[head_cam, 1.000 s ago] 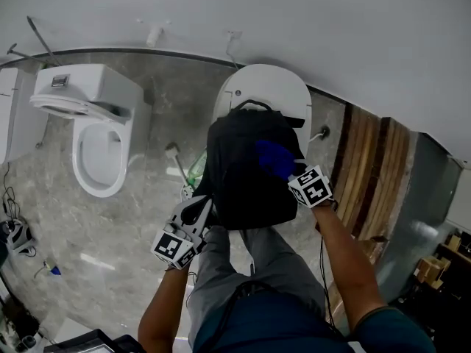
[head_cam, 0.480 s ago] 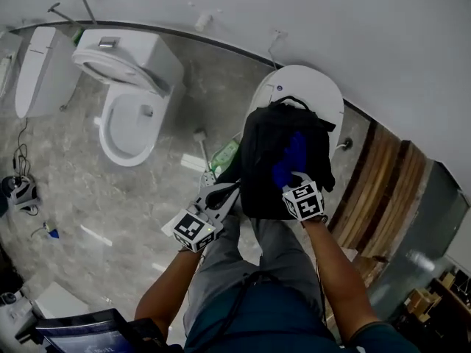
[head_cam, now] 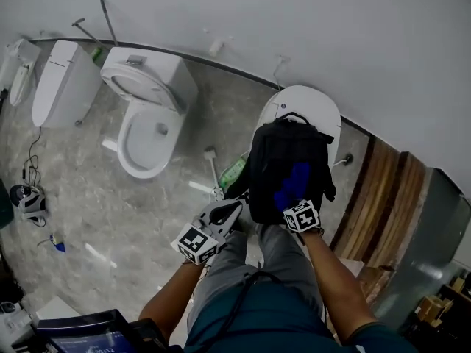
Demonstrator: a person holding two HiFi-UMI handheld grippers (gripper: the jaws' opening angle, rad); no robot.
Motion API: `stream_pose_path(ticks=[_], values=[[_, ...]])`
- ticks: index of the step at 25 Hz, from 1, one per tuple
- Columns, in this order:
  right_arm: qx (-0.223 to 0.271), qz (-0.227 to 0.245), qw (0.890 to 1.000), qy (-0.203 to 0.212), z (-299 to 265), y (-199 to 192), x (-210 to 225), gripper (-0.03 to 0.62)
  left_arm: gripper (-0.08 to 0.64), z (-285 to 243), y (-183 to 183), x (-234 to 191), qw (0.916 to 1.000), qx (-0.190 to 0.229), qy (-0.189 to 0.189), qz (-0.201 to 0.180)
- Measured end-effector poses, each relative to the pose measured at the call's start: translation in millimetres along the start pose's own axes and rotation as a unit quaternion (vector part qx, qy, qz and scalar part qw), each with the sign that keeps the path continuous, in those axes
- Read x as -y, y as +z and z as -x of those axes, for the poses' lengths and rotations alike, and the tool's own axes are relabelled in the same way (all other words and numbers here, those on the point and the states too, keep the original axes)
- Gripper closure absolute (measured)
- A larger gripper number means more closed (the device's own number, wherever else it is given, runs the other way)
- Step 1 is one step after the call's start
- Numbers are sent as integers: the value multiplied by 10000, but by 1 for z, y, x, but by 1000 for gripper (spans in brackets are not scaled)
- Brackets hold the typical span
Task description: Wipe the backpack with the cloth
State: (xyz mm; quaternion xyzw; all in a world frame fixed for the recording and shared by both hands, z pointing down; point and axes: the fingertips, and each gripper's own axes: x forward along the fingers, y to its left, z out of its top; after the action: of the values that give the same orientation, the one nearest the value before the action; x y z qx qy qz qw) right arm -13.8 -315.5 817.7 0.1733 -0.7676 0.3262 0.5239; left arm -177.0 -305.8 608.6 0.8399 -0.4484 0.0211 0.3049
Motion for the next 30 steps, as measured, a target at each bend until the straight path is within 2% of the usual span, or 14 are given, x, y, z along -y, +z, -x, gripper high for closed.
stream_pose_path(ticks=[4,6,8,10,12,15,18,22,27,30], values=[[-707,-410,9962,298,-9,-37,-21,572,555,22,-1,14,9999,-42,-52,-97],[-645,-976,9922,430,-7,-46,-26,572,555,32,1,22,9997,-56,-104,-192],[-149,-1636,9848,569,7,-37,-28,572,555,42,5,31,9994,-36,-161,-317],[565,-2156,9723,698,31,-15,-26,572,555,51,10,37,9989,10,-204,-422],[1321,-2387,9592,737,63,10,-19,572,555,59,18,42,9985,81,-246,-493],[2476,-2368,9371,666,124,48,-8,572,555,72,37,55,9971,254,-359,-628],[3630,-2043,9084,368,205,82,-2,572,555,85,60,70,9947,408,-434,-838],[4919,-844,8660,-318,332,124,-21,572,555,99,97,81,9901,807,-539,-1015],[5778,486,8056,-1214,469,133,-74,572,555,120,155,110,9786,1427,-765,-1268],[6162,754,7684,-1554,533,124,-103,572,555,133,190,137,9677,1924,-1072,-1229]])
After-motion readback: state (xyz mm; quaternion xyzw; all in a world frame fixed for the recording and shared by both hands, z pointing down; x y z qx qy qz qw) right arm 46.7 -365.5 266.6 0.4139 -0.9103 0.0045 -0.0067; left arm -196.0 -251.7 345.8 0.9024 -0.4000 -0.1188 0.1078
